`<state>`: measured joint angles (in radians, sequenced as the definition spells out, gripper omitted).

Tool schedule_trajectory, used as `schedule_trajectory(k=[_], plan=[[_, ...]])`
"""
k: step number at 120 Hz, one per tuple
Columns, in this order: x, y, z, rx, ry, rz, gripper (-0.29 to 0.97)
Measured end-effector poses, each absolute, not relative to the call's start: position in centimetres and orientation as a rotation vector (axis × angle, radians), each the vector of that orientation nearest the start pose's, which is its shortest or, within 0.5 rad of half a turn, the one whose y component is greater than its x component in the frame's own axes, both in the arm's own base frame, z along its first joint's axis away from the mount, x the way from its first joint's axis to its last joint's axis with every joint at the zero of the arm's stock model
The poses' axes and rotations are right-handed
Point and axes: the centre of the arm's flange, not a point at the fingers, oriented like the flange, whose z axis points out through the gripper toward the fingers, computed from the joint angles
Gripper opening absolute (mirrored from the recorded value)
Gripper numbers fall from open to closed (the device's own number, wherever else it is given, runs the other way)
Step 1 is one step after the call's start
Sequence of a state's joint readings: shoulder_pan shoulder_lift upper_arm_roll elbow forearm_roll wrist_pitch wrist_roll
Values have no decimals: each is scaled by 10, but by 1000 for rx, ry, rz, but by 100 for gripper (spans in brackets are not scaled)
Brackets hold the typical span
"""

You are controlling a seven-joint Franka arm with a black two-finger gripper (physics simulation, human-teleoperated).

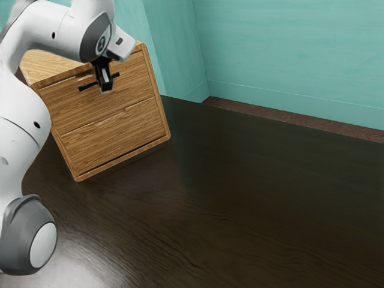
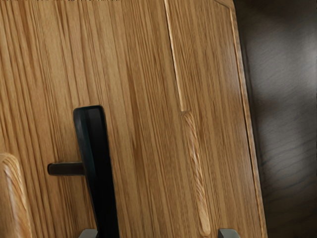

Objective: Pull the drawer handle with one arm to open the drawer

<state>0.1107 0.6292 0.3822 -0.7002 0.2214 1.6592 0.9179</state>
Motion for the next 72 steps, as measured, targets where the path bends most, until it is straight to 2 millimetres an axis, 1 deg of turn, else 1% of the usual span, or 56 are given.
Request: schedule_trajectory(k=[18,30,40,46,56,72], plan=[[669,250,661,-2492,652,-12,13],[668,249,663,-2494,656,-16,8],[669,250,652,-2529,670,-9,8],[666,246,657,-2541,679,-31,-2],[659,234,670,-2551,697,-58,-5],[657,218,677,-2560,727,-69,-7]])
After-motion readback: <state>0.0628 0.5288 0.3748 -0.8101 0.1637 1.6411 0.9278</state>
